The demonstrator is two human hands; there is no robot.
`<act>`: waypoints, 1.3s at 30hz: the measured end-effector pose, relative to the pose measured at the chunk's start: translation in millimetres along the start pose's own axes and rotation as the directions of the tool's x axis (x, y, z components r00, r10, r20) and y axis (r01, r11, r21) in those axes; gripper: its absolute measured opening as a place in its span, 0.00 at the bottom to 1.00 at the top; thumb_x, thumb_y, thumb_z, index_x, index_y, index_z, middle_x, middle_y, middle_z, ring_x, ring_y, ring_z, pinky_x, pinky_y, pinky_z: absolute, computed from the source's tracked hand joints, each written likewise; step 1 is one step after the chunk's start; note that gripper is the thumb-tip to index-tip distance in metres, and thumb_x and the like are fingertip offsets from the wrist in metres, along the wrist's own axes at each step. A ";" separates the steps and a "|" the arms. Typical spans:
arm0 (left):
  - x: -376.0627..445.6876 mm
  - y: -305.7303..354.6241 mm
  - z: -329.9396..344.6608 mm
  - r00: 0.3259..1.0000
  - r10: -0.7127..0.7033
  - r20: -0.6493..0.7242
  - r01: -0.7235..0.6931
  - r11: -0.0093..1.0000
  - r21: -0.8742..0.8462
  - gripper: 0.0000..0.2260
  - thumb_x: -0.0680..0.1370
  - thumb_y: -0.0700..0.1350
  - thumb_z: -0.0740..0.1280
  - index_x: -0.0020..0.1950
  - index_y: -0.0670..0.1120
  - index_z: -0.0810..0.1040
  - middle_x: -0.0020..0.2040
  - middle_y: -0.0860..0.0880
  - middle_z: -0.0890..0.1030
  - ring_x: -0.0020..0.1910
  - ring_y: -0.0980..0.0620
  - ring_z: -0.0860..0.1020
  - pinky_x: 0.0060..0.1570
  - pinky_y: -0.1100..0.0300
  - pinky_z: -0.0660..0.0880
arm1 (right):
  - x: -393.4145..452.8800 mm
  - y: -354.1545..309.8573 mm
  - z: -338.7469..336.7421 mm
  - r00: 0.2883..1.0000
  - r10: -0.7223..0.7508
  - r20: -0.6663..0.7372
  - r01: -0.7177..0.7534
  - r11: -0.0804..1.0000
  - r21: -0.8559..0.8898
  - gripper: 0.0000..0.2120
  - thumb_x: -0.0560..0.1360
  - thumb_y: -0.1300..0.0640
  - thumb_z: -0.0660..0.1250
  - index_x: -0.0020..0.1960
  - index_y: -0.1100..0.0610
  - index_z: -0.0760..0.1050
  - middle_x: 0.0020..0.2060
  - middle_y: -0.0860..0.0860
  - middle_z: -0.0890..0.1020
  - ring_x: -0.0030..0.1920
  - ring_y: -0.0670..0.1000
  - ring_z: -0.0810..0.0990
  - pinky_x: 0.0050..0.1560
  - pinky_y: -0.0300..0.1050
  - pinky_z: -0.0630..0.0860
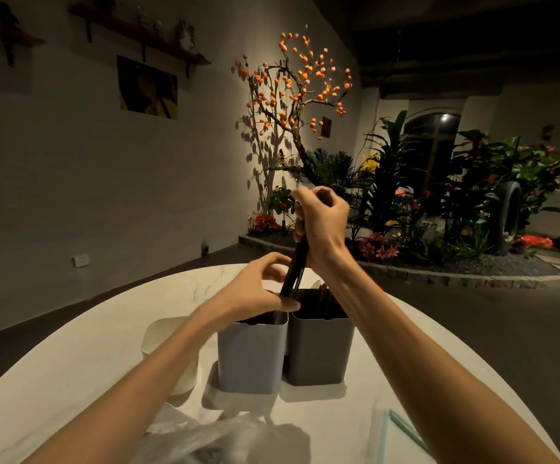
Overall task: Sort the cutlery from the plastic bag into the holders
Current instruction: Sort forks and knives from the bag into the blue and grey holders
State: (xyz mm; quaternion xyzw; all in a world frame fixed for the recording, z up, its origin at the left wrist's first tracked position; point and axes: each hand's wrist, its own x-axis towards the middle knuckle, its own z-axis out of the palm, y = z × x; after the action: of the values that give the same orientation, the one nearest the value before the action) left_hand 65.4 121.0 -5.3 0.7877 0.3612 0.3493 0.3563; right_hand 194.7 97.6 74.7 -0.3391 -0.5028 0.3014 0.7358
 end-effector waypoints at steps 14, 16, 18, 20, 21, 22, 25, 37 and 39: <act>16.3 -77.4 0.2 0.997 0.001 -0.078 0.034 0.891 0.452 0.11 0.78 0.58 0.69 0.56 0.55 0.83 0.67 0.54 0.74 0.66 0.53 0.73 0.63 0.58 0.73 | 27.7 52.6 -21.8 0.988 0.102 -0.117 -0.094 0.993 0.073 0.13 0.75 0.63 0.67 0.34 0.56 0.69 0.26 0.50 0.70 0.23 0.47 0.66 0.24 0.39 0.63; 14.7 -80.2 -1.9 0.993 0.033 -0.113 0.013 0.924 0.382 0.06 0.78 0.51 0.71 0.52 0.51 0.83 0.61 0.54 0.77 0.60 0.55 0.75 0.54 0.68 0.71 | 28.4 62.1 -19.3 0.985 0.145 -0.097 -0.135 0.986 0.100 0.14 0.75 0.63 0.68 0.34 0.56 0.69 0.26 0.50 0.70 0.23 0.48 0.66 0.25 0.39 0.63; 13.5 -80.9 -4.2 0.988 0.041 -0.152 0.012 0.945 0.328 0.02 0.77 0.47 0.72 0.49 0.51 0.83 0.57 0.54 0.77 0.55 0.56 0.76 0.52 0.71 0.71 | 26.9 74.7 -15.8 0.982 0.181 -0.056 -0.176 0.980 0.090 0.14 0.76 0.62 0.69 0.34 0.55 0.70 0.26 0.50 0.71 0.23 0.48 0.67 0.25 0.40 0.65; 12.5 -82.4 -6.0 0.986 0.035 -0.161 0.015 0.954 0.299 0.03 0.77 0.46 0.72 0.50 0.51 0.83 0.56 0.54 0.78 0.54 0.56 0.76 0.54 0.67 0.74 | 22.7 90.1 -12.9 0.975 0.220 0.004 -0.220 0.975 0.032 0.13 0.75 0.61 0.71 0.35 0.56 0.71 0.27 0.50 0.73 0.24 0.48 0.69 0.26 0.40 0.67; 12.4 -83.1 -6.5 0.987 0.033 -0.159 0.015 0.956 0.293 0.04 0.77 0.45 0.72 0.50 0.51 0.83 0.56 0.54 0.78 0.54 0.56 0.77 0.56 0.64 0.76 | 19.4 98.7 -12.0 0.969 0.244 0.035 -0.244 0.970 -0.009 0.12 0.74 0.61 0.72 0.35 0.56 0.72 0.27 0.51 0.74 0.26 0.49 0.71 0.27 0.41 0.70; 12.5 -83.5 -6.9 0.987 0.032 -0.157 0.015 0.957 0.290 0.04 0.76 0.45 0.72 0.51 0.51 0.83 0.56 0.53 0.78 0.54 0.56 0.77 0.57 0.62 0.76 | 14.9 106.7 -11.6 0.960 0.274 0.061 -0.272 0.961 -0.049 0.12 0.73 0.61 0.74 0.35 0.57 0.74 0.28 0.52 0.75 0.27 0.50 0.73 0.29 0.42 0.72; 12.7 -83.1 -7.4 0.988 0.029 -0.152 0.016 0.958 0.286 0.04 0.76 0.45 0.72 0.50 0.53 0.81 0.54 0.54 0.78 0.52 0.58 0.77 0.52 0.67 0.75 | -1.5 122.6 -13.4 0.912 0.394 0.114 -0.386 0.919 -0.085 0.11 0.69 0.60 0.79 0.40 0.61 0.76 0.31 0.53 0.78 0.32 0.52 0.78 0.34 0.44 0.77; 12.0 -82.9 -7.9 0.984 0.015 -0.176 0.029 0.969 0.244 0.06 0.76 0.43 0.73 0.52 0.50 0.83 0.53 0.55 0.79 0.50 0.59 0.77 0.47 0.73 0.71 | -1.0 117.0 -25.6 0.923 0.362 0.129 -0.327 0.916 -0.232 0.13 0.84 0.53 0.59 0.58 0.57 0.80 0.56 0.52 0.84 0.62 0.51 0.80 0.68 0.48 0.73; 10.8 -82.0 -7.4 0.982 0.023 -0.189 0.022 0.973 0.230 0.07 0.76 0.43 0.73 0.53 0.50 0.82 0.53 0.55 0.79 0.50 0.59 0.77 0.47 0.74 0.71 | -7.9 119.1 -29.0 0.932 0.319 0.173 -0.237 0.895 -0.377 0.12 0.84 0.55 0.57 0.62 0.53 0.78 0.61 0.49 0.82 0.65 0.48 0.76 0.68 0.47 0.72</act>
State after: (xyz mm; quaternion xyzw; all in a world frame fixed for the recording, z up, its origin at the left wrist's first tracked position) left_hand 38.5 171.9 -65.1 0.7869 0.4317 0.3787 0.2258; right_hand 207.3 155.8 -32.7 -0.4961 -0.5760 0.3470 0.5492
